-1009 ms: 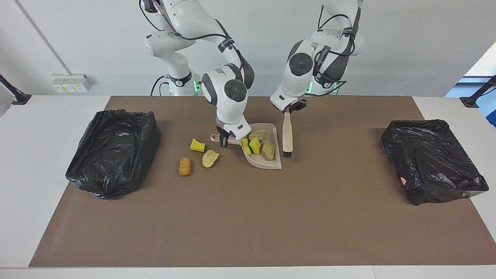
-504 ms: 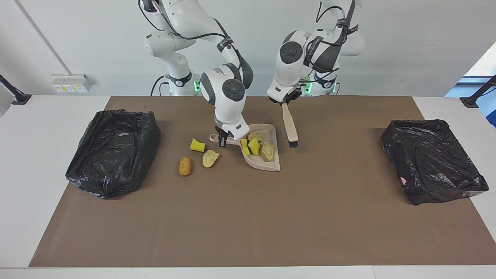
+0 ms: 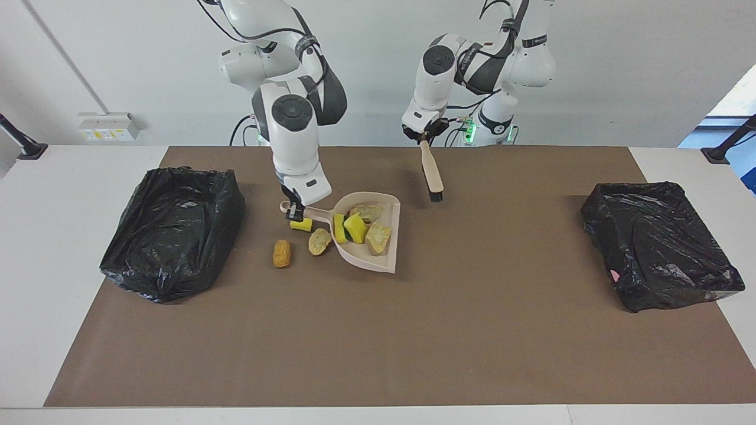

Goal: Sweep and dump trash in bin
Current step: 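Carry the loaded dustpan to the black bag with the right gripper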

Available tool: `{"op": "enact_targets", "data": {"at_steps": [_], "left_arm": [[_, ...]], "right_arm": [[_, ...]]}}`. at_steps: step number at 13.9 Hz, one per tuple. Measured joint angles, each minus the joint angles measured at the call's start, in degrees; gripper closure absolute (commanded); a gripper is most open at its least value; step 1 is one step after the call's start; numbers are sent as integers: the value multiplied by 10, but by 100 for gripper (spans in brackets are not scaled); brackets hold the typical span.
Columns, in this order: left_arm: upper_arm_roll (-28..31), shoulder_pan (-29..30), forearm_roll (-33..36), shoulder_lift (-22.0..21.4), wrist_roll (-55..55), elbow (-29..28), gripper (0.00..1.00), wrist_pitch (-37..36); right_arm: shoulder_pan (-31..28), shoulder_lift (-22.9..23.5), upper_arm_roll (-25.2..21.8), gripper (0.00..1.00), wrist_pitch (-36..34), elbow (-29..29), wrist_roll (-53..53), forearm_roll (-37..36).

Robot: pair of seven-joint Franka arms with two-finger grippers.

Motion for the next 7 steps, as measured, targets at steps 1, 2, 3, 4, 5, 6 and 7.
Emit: {"op": "enact_targets", "data": {"at_steps": [1,2,3,4,5,6,7], "left_arm": [[-17,-7,-9,0,0,-6,100,22],[-37,-9,-21,0,-1,-12,100,43],[-56,-9,-34,1,-1,-21,100,62],[-72,-10,-46,1,-1,-33,100,76],[-81,-10,-52,2,-1,-43,100,86],[-83,-10,-54,2,-1,-50,100,90],[-82,-10,-55,2,0,-52,100,92]], "right_arm": [[-19,-4,0,100,-8,11,-12,0],[-35,-6,-1,100,-14,21,-21,0],[-49,-8,-2,100,-18,28,-26,0],[-64,-10,-3,100,-22,34,-28,0],[-78,-13,-3,100,-30,39,-28,0],[-93,-16,-4,100,-46,46,-29,0],[-110,-19,-4,100,-65,55,-35,0]]}}
